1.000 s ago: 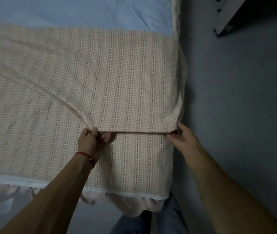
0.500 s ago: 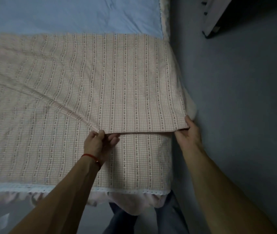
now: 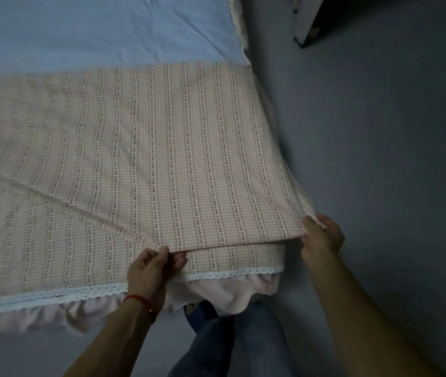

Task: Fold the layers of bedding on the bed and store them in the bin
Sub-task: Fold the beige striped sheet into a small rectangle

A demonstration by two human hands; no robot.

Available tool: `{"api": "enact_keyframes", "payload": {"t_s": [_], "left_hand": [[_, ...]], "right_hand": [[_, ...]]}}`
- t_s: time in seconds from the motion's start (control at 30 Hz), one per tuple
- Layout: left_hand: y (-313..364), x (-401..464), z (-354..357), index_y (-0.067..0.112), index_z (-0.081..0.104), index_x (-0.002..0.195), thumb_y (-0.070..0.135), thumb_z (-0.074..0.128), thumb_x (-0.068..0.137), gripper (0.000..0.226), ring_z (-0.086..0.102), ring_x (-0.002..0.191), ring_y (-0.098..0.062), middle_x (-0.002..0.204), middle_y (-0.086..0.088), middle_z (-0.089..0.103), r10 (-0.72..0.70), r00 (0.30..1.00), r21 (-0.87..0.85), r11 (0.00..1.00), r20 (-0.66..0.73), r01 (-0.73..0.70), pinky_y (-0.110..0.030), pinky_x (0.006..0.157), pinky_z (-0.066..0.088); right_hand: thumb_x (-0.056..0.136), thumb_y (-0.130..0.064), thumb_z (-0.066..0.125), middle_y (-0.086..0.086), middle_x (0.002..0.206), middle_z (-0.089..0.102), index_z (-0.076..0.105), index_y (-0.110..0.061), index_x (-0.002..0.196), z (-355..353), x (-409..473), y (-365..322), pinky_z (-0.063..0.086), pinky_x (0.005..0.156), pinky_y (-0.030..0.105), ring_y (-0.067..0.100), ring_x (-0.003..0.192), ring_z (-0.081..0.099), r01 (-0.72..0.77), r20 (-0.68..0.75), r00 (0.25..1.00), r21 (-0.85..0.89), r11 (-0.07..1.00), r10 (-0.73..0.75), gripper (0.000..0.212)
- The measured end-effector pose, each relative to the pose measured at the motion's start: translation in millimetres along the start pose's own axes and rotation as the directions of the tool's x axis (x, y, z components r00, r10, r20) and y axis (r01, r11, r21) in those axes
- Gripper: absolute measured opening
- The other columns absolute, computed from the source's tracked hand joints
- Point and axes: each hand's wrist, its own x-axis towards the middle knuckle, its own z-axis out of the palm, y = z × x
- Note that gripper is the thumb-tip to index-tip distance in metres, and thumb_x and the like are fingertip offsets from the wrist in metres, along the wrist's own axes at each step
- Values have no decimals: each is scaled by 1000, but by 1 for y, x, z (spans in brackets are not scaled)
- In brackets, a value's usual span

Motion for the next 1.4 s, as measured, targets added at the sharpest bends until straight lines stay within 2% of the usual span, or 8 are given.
{"api": "enact_keyframes", "payload": {"t_s": [0.07,0.2,0.43,0.63,0.87,1.2,1.27,1.4], "left_hand": [[-9,-2,-5,-5,60,104,8,55,102,14,73,95,-39,98,-28,73,-3,1000,36,999,17,3,-42,81,62],[-20,-12,-11,-15,53,115,7,51,103,25,74,96,-37,97,-27,74,20,999,98,995,40,-24,-43,83,62],[-31,-16,-18,-9,58,103,3,53,102,14,73,95,-39,99,-32,72,0,1000,103,995,17,-2,-38,79,62],[-30,-15,-19,-3,57,102,3,56,100,7,75,89,-36,96,-30,73,-11,1000,99,995,23,9,-37,78,63],[-34,-22,-21,-13,55,108,2,52,102,17,73,93,-41,95,-30,73,39,999,131,990,31,-42,-40,80,62],[-41,-7,-24,1,57,84,3,62,96,13,69,92,-43,94,-33,68,5,988,161,987,-156,21,-46,84,61],[-34,-7,-26,-2,59,83,2,66,90,10,69,94,-44,91,-32,68,3,982,143,989,-191,24,-49,86,60],[-10,11,-35,-1,66,84,23,73,89,25,71,83,-32,86,-17,73,82,954,102,993,-289,-54,-40,77,62]], "right_hand": [[83,7,74,21,109,71,68,-1,111,-11,5,21,61,80,42,36,96,69,72,-86,993,-57,996,-77,30],[85,3,72,15,103,69,71,1,109,-27,6,32,55,62,14,25,91,66,142,-167,972,-128,982,-163,24],[83,-1,70,10,97,67,72,-1,104,-47,-3,50,55,81,39,31,90,68,107,-125,984,-170,980,-129,21],[78,-17,88,14,118,67,60,0,127,-35,-27,55,63,71,43,27,98,70,-293,100,952,40,955,288,58],[86,10,73,22,127,62,50,-1,136,-52,-27,48,60,60,25,18,87,65,32,71,997,50,998,-35,56],[88,-4,76,27,126,63,48,5,136,-75,-14,82,61,62,35,41,102,70,-100,160,976,-265,959,146,56],[89,-15,76,26,124,64,50,2,132,-72,-27,71,57,62,31,36,88,71,45,215,975,-451,892,60,53],[91,-10,65,16,132,50,55,-9,128,-61,-69,55,43,81,30,28,103,55,580,465,812,-710,399,-354,38]]}}
